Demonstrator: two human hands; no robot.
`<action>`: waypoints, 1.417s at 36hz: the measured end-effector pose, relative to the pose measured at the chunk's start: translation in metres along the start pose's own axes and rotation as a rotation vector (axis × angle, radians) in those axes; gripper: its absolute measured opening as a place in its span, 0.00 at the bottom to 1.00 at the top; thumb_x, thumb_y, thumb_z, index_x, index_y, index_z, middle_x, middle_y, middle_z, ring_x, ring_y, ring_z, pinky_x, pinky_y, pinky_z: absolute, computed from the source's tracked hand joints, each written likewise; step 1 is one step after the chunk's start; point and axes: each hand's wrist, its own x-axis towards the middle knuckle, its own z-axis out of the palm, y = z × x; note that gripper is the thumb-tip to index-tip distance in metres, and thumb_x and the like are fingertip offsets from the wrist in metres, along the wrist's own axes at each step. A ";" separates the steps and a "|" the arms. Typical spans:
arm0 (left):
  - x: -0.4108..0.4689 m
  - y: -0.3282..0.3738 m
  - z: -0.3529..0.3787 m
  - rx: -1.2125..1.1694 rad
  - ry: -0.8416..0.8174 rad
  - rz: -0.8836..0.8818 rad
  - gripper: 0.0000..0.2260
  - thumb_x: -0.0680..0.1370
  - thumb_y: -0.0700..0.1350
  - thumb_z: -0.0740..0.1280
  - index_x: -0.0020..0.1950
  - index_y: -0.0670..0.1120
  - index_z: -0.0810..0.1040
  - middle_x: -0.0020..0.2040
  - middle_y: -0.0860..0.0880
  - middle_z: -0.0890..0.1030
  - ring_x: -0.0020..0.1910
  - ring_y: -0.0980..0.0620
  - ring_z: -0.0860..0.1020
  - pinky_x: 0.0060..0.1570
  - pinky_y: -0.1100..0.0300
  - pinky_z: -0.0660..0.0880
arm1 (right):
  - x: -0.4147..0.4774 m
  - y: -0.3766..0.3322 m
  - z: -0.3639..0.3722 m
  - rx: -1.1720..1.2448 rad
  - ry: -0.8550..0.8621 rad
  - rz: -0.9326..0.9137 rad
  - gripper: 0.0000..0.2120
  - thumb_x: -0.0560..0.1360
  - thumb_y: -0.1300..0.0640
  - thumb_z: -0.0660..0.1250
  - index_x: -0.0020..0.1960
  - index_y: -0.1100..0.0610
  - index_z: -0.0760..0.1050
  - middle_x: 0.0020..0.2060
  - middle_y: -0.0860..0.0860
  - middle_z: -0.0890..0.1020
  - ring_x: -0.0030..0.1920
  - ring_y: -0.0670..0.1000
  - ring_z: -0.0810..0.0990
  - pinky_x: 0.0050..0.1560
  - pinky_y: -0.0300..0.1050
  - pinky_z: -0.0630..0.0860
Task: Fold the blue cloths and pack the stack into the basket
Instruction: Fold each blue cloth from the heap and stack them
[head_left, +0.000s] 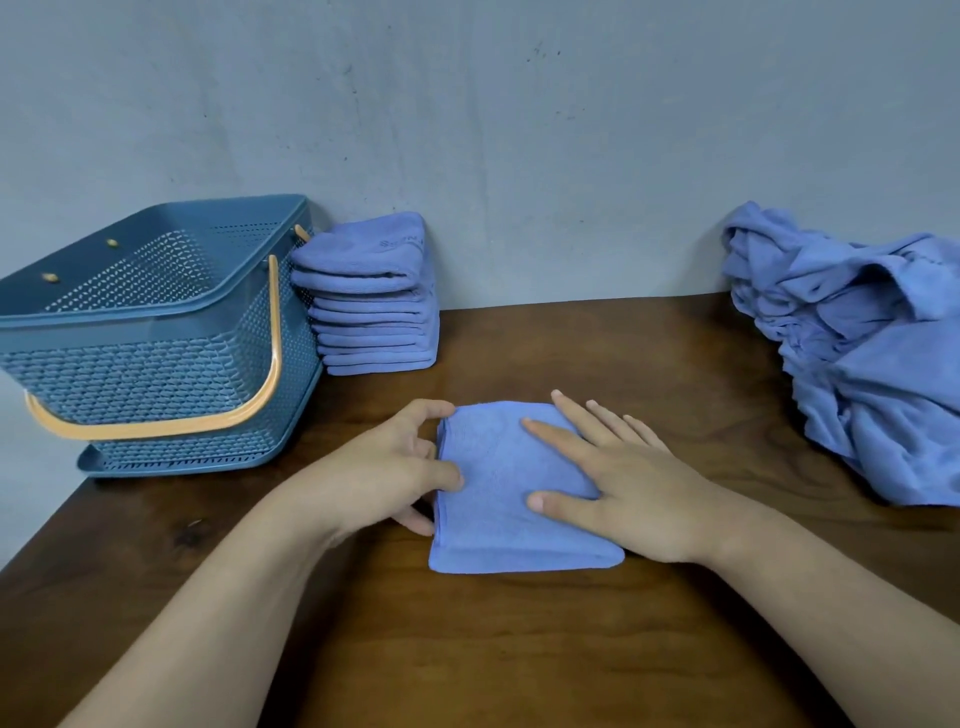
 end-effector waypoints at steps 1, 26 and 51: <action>0.000 0.000 0.000 0.037 0.006 0.001 0.34 0.78 0.39 0.73 0.79 0.57 0.64 0.53 0.44 0.86 0.55 0.47 0.86 0.47 0.43 0.86 | 0.000 0.000 0.000 -0.005 0.004 0.001 0.39 0.74 0.17 0.50 0.79 0.24 0.38 0.81 0.32 0.32 0.83 0.44 0.34 0.83 0.55 0.39; 0.001 -0.012 0.043 0.962 0.036 0.183 0.43 0.76 0.80 0.48 0.84 0.64 0.34 0.82 0.64 0.29 0.78 0.64 0.26 0.83 0.47 0.37 | -0.001 0.006 -0.004 0.108 0.026 -0.003 0.43 0.75 0.20 0.49 0.84 0.34 0.43 0.82 0.30 0.38 0.81 0.35 0.35 0.83 0.48 0.40; 0.032 -0.013 0.034 -0.404 0.543 0.189 0.24 0.84 0.65 0.61 0.78 0.59 0.68 0.74 0.56 0.75 0.72 0.55 0.75 0.75 0.51 0.69 | 0.008 -0.022 -0.011 1.152 0.468 0.109 0.08 0.82 0.56 0.72 0.58 0.54 0.75 0.51 0.55 0.88 0.53 0.61 0.87 0.60 0.69 0.80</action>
